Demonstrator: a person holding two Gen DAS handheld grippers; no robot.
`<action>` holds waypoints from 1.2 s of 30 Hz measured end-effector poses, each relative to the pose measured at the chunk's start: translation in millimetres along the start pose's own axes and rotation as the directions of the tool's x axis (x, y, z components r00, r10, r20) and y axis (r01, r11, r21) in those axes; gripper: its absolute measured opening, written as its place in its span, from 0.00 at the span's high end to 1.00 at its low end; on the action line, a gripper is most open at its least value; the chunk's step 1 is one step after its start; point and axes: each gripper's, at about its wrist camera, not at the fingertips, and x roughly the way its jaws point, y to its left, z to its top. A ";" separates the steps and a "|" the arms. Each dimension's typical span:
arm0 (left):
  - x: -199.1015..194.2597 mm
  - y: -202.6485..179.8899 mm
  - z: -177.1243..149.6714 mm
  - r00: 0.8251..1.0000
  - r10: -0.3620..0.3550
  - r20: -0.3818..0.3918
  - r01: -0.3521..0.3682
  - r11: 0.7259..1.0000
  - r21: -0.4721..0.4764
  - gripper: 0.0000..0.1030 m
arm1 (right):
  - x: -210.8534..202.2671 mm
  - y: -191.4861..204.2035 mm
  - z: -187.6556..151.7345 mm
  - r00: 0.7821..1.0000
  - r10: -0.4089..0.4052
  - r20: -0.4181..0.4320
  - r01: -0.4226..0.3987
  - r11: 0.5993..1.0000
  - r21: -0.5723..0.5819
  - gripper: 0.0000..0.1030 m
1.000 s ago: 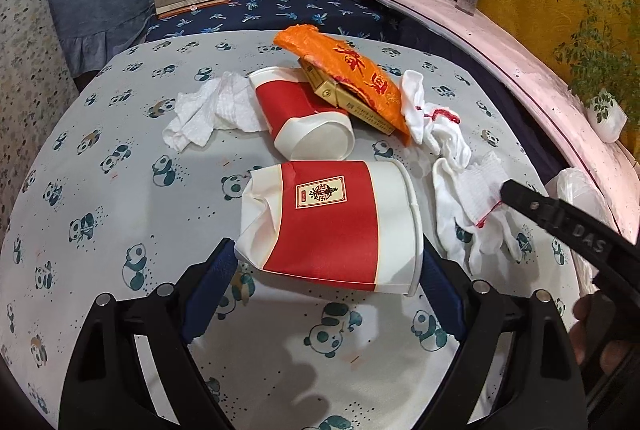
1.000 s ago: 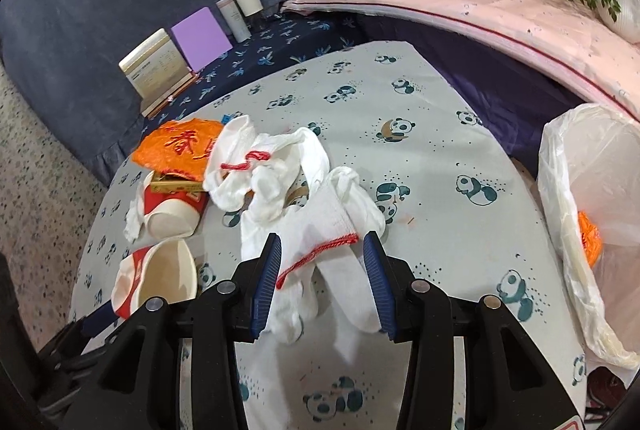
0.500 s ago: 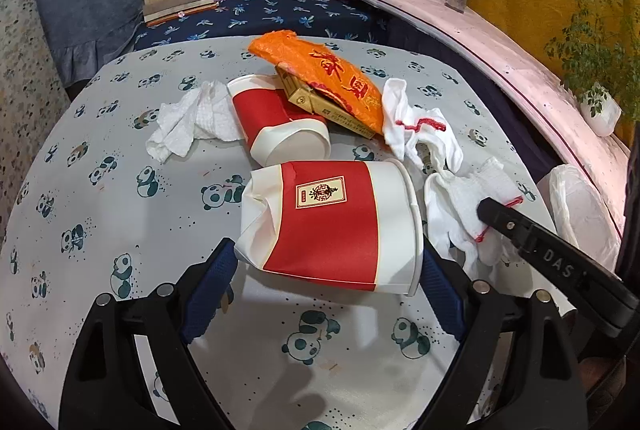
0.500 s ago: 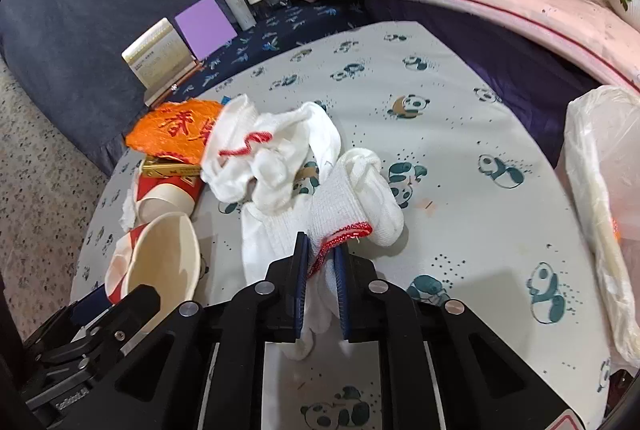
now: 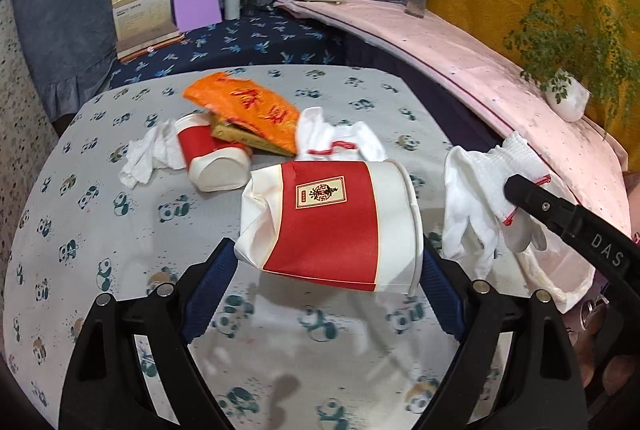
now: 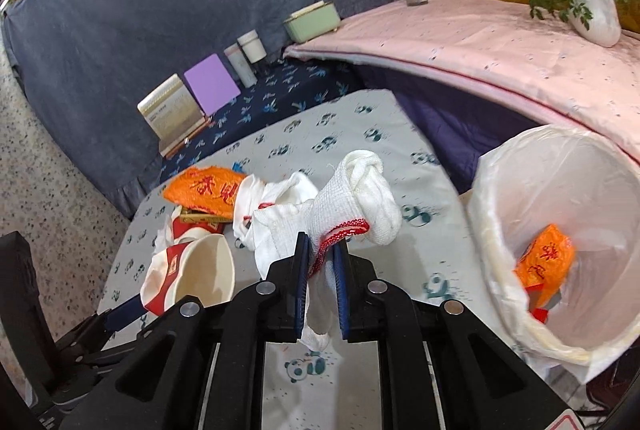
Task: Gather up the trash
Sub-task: 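Carry the cup and gloves in both grippers over the trash bin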
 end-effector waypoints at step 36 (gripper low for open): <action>32.5 -229.2 8.2 0.968 -0.247 -0.053 0.251 0.913 0.323 0.20 | -108.3 -190.9 0.3 0.950 -0.280 0.136 0.245 0.942 0.228 0.88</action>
